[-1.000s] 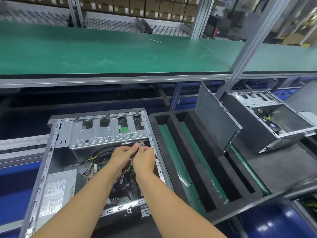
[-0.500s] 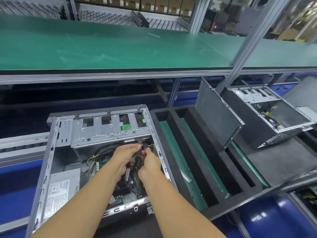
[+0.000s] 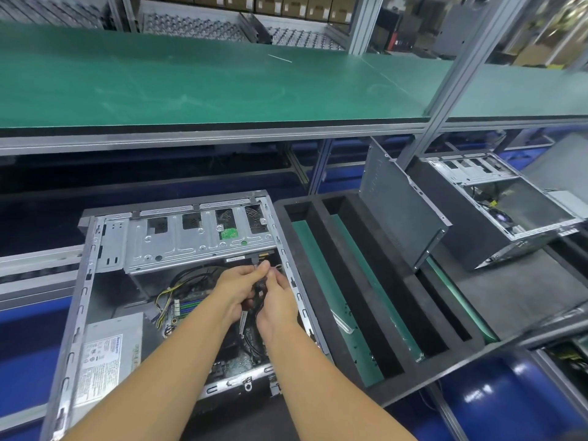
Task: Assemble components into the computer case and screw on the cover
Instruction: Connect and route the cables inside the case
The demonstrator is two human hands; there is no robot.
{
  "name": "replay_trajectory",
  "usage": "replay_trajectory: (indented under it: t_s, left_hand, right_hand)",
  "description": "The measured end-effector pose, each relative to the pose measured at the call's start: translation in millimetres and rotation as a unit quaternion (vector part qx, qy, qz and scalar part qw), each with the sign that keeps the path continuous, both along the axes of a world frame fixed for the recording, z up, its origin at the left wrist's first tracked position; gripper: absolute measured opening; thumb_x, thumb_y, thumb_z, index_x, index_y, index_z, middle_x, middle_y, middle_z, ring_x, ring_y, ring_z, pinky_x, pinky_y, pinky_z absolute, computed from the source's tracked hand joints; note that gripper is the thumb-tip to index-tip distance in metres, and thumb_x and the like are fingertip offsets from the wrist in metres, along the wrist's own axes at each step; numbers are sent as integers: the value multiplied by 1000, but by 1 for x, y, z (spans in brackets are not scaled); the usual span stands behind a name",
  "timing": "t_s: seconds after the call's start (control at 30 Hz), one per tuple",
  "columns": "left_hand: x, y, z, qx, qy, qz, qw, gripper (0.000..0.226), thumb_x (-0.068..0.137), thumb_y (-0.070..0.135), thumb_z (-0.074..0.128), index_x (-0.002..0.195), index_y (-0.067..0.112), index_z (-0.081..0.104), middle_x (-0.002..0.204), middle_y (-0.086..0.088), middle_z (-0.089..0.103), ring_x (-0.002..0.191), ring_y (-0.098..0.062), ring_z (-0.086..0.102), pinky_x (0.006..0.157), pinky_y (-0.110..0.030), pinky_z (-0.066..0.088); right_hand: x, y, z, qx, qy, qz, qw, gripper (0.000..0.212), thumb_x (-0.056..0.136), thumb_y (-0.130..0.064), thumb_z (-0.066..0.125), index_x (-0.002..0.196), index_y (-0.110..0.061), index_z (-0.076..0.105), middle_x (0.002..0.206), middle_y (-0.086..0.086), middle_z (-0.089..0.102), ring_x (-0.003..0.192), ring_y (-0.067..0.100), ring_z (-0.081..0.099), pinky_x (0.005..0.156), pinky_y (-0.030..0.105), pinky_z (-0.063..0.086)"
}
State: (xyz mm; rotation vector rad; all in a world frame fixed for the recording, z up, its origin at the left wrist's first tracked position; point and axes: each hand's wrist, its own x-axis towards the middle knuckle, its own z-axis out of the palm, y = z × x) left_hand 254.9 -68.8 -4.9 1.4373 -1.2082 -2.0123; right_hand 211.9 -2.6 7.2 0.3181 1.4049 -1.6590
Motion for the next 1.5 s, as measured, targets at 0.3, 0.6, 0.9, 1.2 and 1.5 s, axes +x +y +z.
replay_trajectory:
  t_s: [0.3, 0.6, 0.9, 1.2, 1.5]
  left_hand:
    - [5, 8, -7, -73, -33, 58, 995, 42, 71, 36, 87, 99, 12, 67, 93, -6, 69, 69, -15, 58, 64, -26, 48]
    - [33, 15, 15, -303, -48, -93, 947, 20, 73, 53, 78, 80, 35, 75, 82, 12, 74, 79, -3, 69, 72, -27, 54]
    - [34, -7, 17, -223, -50, -172, 958, 21, 93, 38, 65, 87, 25, 81, 89, 10, 77, 92, -3, 69, 82, -24, 49]
    - [16, -13, 24, -120, -147, -126, 974, 43, 75, 55, 77, 83, 12, 79, 99, -13, 70, 106, -31, 58, 93, -54, 50]
    - [17, -7, 6, -78, -80, -50, 992, 27, 83, 41, 76, 94, 17, 78, 92, -13, 74, 58, -25, 62, 56, -32, 55]
  right_hand:
    - [3, 5, -2, 35, 37, 52, 997, 21, 109, -20, 48, 97, -26, 64, 104, 2, 68, 95, 16, 64, 79, 34, 54]
    - [19, 14, 3, 38, 209, 20, 977, 15, 107, -25, 51, 98, -33, 60, 103, -10, 68, 93, 2, 64, 69, 16, 47]
    - [14, 22, 6, 12, 162, 45, 986, 15, 103, -22, 62, 117, -19, 65, 112, -2, 70, 104, 11, 66, 84, 22, 52]
    - [14, 4, 0, 16, 36, -1, 999, 13, 102, -23, 64, 112, -17, 69, 115, 10, 71, 110, 29, 67, 100, 48, 55]
    - [-2, -10, -6, 9, 13, 32, 999, 9, 102, -29, 63, 102, -26, 71, 114, 11, 72, 112, 30, 67, 101, 48, 54]
